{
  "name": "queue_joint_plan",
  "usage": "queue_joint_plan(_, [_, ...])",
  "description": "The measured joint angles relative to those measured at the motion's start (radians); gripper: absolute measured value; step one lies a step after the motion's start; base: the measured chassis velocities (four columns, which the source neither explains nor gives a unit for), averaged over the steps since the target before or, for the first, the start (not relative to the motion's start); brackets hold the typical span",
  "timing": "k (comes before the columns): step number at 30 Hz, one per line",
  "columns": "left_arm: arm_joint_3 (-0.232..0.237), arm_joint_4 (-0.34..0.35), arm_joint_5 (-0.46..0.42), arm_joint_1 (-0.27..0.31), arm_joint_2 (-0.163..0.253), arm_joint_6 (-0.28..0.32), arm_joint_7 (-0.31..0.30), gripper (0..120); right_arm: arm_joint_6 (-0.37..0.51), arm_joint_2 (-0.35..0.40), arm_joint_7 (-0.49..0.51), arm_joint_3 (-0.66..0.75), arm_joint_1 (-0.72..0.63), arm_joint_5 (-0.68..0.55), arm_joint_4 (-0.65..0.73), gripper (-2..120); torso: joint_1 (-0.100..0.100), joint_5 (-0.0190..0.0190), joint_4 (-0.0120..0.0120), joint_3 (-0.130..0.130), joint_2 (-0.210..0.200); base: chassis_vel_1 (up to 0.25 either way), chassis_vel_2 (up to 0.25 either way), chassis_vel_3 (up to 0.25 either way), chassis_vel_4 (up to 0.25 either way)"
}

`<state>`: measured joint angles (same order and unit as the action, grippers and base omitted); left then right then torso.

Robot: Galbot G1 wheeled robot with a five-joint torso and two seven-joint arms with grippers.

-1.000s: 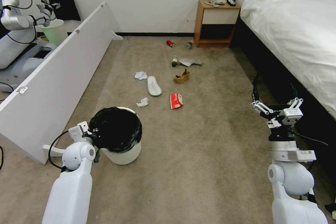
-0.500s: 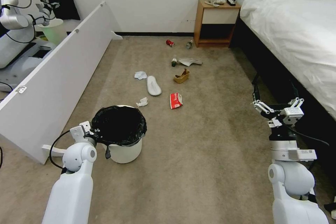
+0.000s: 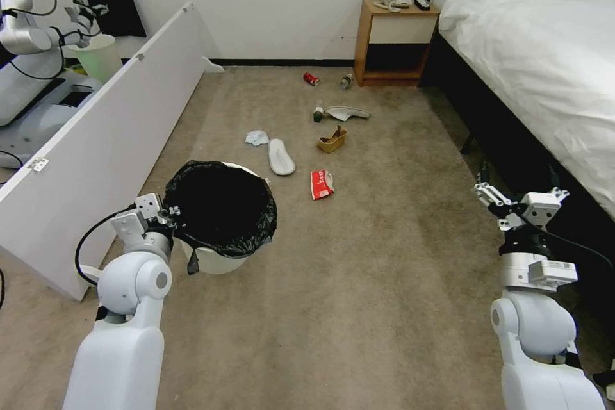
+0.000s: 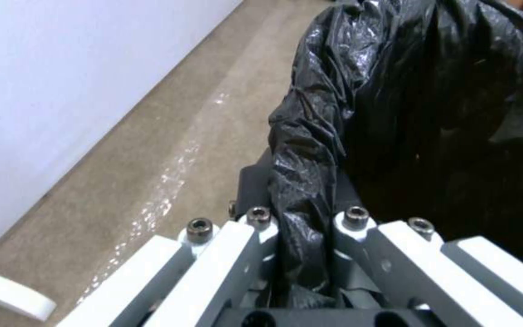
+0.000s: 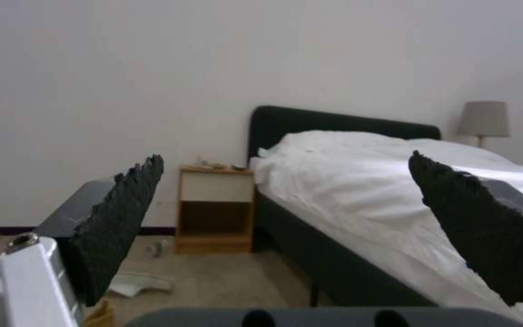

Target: Pick up the trash bin, then pick up the garbage from the floor and place it into the trash bin.

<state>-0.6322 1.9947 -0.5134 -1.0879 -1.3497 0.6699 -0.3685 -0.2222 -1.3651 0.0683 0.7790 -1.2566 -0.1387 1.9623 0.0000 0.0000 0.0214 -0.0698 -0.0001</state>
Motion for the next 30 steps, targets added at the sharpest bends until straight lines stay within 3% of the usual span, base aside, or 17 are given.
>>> queue_joint_plan(1, [0.000,0.000,0.000,0.000,0.000,0.000,0.000,4,0.000,0.000,0.000,0.000,0.000,0.000,0.000,100,0.000,0.0000,0.0000,0.000,0.000,0.000,0.000,0.000,0.000])
queue_joint_plan(2, [0.001,0.059,-0.003,-0.028,-0.001,0.000,0.003,4,0.016,0.000,0.040,0.002,0.011,0.000,-0.011,100,0.000,0.0001,0.0003,0.000,0.000,0.000,0.000,0.000,0.000])
queue_joint_plan(4, [0.001,0.090,-0.003,-0.045,-0.001,0.000,0.005,4,0.016,-0.001,0.051,0.002,0.016,0.004,-0.016,100,0.000,0.0000,0.0005,0.000,0.000,0.000,0.000,0.000,0.000])
queue_joint_plan(6, [0.001,0.170,-0.005,-0.084,0.006,0.003,0.005,4,0.017,-0.009,0.076,0.000,0.024,0.020,-0.022,100,0.000,0.0000,0.0002,0.000,0.000,0.000,0.000,0.000,0.000])
queue_joint_plan(9, [0.003,0.208,-0.006,-0.100,0.007,0.006,0.005,4,0.016,-0.012,0.072,0.000,0.022,0.023,-0.022,100,0.000,0.0000,0.0004,0.000,0.000,0.000,0.000,0.000,0.000])
queue_joint_plan(30, [0.007,0.217,0.006,-0.112,-0.005,0.005,0.008,4,-0.007,-0.020,0.030,0.005,0.014,0.004,-0.006,100,0.000,-0.0001,0.0004,0.000,0.000,0.000,0.000,0.000,0.000])
